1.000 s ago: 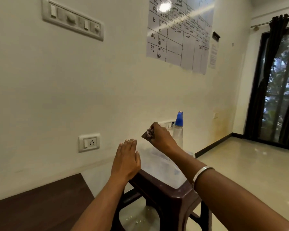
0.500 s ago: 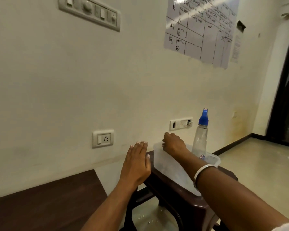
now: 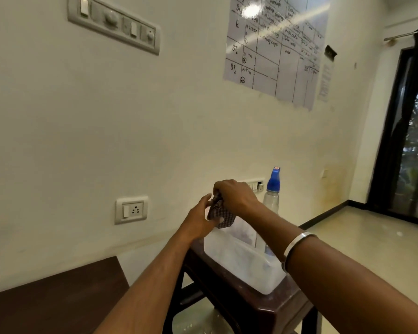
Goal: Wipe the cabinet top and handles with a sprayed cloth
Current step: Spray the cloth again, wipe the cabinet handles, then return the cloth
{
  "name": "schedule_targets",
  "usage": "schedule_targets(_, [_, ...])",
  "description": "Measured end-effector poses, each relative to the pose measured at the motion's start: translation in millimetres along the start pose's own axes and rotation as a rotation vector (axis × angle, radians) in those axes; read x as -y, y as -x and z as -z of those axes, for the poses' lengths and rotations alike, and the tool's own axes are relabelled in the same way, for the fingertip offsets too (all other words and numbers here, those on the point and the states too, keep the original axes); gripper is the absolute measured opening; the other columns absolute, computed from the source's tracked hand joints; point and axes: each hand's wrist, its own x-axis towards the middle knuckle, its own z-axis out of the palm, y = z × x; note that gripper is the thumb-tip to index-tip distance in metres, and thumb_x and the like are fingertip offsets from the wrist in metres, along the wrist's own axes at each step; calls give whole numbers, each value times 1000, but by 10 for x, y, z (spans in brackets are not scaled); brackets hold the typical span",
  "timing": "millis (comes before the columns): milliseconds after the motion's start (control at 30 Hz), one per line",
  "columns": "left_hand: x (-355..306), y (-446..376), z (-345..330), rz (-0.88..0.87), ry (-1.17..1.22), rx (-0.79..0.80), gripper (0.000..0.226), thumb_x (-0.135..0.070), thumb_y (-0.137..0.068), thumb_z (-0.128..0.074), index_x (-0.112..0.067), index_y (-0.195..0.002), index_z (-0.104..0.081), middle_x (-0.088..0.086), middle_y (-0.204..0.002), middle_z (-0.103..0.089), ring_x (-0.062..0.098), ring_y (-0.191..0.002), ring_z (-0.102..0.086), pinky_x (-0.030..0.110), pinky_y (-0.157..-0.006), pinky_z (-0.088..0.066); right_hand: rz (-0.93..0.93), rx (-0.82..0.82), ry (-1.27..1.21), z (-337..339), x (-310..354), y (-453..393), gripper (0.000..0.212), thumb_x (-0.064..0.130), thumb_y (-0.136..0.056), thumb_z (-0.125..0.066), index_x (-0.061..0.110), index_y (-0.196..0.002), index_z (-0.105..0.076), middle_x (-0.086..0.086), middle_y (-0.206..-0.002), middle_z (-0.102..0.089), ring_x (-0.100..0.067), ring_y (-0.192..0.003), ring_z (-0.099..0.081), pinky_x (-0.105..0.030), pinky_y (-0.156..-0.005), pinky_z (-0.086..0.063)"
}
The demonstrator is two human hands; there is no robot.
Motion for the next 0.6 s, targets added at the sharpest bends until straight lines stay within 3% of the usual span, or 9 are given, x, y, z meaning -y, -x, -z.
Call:
schedule_targets(100, [-79,-92,-125,9,92,-111,38,-16,-89,-62,-19,-125,-51,2,-120,-62,16,-106,-59,20,-78,-48,77,-66,-10,69,-40,14,27,9,-90,-56,14,-117,-60,-7,-118,-61,-26,-102,-61,-31,-84,-45])
schedule_targets(200, [-176,-149,-192,30,135,-261,13,-19,-91,-59,-17,-104,-58,2,-100,-67,17,-90,-63,17,-61,-45,121,-114,-124,61,-119,55,39,5,-86,-60,13,-124,-56,-7,-127,-56,-25,-112,-57,-32,-95,-48])
schedule_targets(333, [-256,-179,-222,12,206,-331,15,-23,-92,-59,-15,-103,-59,1,-97,-65,15,-88,-62,11,-58,-43,232,-235,-419,93,-266,274,57,13,-86,-67,17,-139,-44,-1,-143,-41,-14,-131,-40,-23,-108,-37])
schedule_targets(433, [-278,-226,-244,20,273,-360,24,-20,-91,-62,-13,-114,-58,-2,-102,-61,15,-93,-58,11,-63,-42,289,-547,-470,129,-465,595,37,15,-92,-60,17,-128,-52,3,-131,-48,-6,-120,-47,-19,-101,-42])
schedule_targets(533, [-298,-284,-305,101,410,-323,20,-19,-93,-58,-18,-112,-52,1,-108,-59,18,-98,-58,25,-74,-48,39,-897,-585,-1,-735,777,33,17,-88,-65,14,-119,-54,5,-120,-42,-13,-112,-47,-37,-97,-48])
schedule_targets(600, [-314,-313,-366,163,546,-271,17,-18,-95,-53,-20,-111,-46,5,-112,-59,19,-96,-59,34,-79,-52,-233,-947,-700,-110,-859,798,50,26,-82,-74,15,-124,-47,6,-121,-36,-16,-112,-45,-45,-96,-47])
